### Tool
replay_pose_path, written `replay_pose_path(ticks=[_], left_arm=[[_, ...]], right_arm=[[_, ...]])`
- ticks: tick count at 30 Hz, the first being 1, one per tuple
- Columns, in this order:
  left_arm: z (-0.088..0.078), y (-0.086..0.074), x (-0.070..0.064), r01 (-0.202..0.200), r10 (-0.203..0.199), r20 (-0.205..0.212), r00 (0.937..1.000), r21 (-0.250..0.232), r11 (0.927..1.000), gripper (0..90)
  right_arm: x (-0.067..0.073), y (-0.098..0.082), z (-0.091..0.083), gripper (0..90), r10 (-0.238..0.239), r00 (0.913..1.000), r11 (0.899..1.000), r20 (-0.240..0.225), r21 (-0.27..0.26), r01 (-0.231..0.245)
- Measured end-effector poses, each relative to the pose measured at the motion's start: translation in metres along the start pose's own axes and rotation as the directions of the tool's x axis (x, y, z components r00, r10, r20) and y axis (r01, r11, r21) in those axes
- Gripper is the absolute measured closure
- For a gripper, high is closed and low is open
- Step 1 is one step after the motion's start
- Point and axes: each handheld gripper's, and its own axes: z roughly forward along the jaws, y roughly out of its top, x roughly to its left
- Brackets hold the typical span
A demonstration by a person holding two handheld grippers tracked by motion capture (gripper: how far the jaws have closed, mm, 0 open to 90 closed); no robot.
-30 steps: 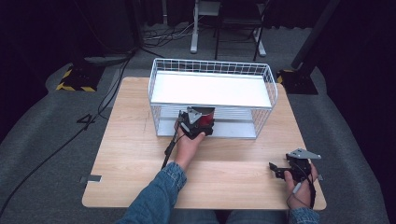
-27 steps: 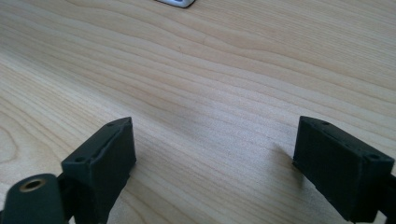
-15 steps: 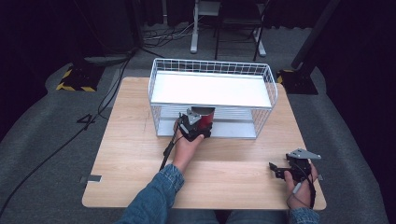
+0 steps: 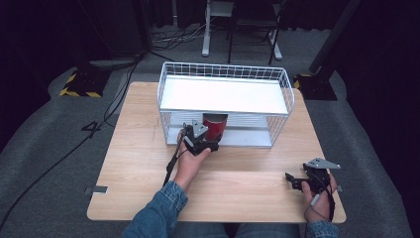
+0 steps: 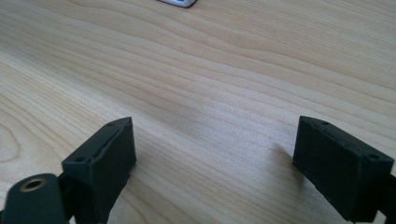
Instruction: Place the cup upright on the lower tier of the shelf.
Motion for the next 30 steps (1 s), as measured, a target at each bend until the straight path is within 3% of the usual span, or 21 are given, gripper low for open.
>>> replay_pose_path(ticks=[4,5,13,18,23,26,30], left_arm=[[-0.014,0.001,-0.002,-0.003,0.004,0.016,0.9999,-0.015,0.9999,15.1],[-0.023,0.002,-0.003,-0.012,0.013,0.023,0.9996,-0.017,0.9998,15.1],[-0.056,-0.001,-0.001,-0.016,0.017,0.024,0.9996,-0.026,0.9995,15.1],[-0.077,-0.007,0.003,-0.029,0.030,0.032,0.9990,-0.006,0.9995,15.1],[-0.104,-0.013,0.013,-0.010,0.009,0.035,0.9993,0.033,0.9994,15.2],[-0.120,-0.016,0.017,-0.013,0.013,0.019,0.9997,0.013,0.9998,15.3],[-0.136,-0.020,0.020,-0.007,0.007,0.015,0.9999,-0.004,1.0000,15.3]], right_arm=[[0.000,0.000,0.000,13.1,0.001,1.0000,1.000,0.000,0.000,-0.001],[-0.001,0.000,0.000,13.1,0.005,1.0000,1.000,-0.003,0.002,-0.005],[-0.002,0.001,0.001,10.6,0.022,0.9997,1.000,-0.004,0.012,-0.022],[-0.001,0.002,0.003,8.3,0.024,0.9997,1.000,-0.006,0.015,-0.024],[-0.001,0.003,0.004,6.2,0.025,0.9997,0.999,-0.007,0.022,-0.025],[0.000,0.005,0.007,0.7,0.021,0.9997,0.999,-0.012,0.036,-0.020],[0.000,0.005,0.008,0.3,0.021,0.9997,0.999,-0.010,0.039,-0.020]])
